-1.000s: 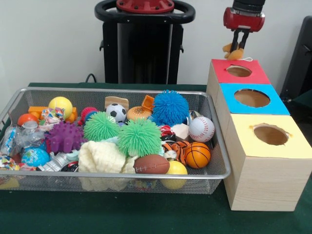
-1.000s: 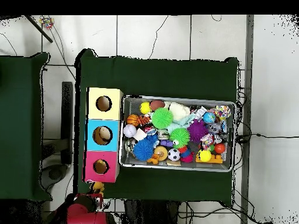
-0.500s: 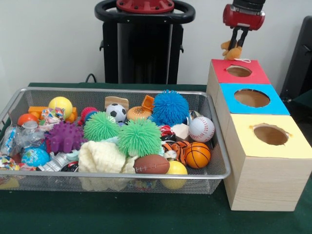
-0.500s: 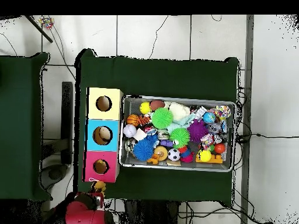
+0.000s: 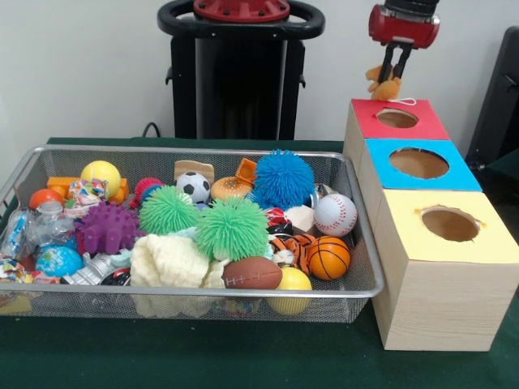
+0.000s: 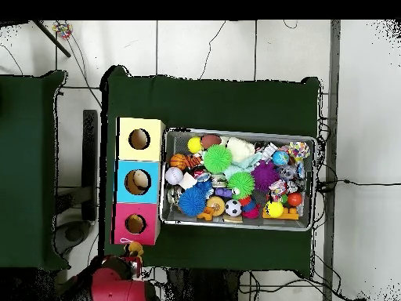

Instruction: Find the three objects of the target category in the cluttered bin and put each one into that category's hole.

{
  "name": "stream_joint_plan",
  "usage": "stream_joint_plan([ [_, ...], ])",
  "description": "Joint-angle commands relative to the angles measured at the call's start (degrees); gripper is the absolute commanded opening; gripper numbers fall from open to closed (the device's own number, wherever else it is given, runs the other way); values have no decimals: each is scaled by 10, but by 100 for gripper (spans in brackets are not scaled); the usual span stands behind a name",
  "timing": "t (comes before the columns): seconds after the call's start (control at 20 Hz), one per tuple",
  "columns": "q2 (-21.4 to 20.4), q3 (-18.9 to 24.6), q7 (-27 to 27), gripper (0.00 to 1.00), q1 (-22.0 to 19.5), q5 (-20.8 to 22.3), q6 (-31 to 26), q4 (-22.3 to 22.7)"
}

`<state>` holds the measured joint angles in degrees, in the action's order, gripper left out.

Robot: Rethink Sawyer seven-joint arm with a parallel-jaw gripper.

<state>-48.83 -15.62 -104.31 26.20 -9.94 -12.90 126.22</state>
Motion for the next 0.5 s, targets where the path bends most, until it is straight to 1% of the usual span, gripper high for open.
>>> stream_joint_plan([
  [0.05, 2, 36, -119, 0, -33, -24, 76, -57],
  [0.35, 13, 39, -127, 0, -34, -29, 86, -64],
  [0.5, 19, 31, -135, 0, -23, -40, 76, -77],
])
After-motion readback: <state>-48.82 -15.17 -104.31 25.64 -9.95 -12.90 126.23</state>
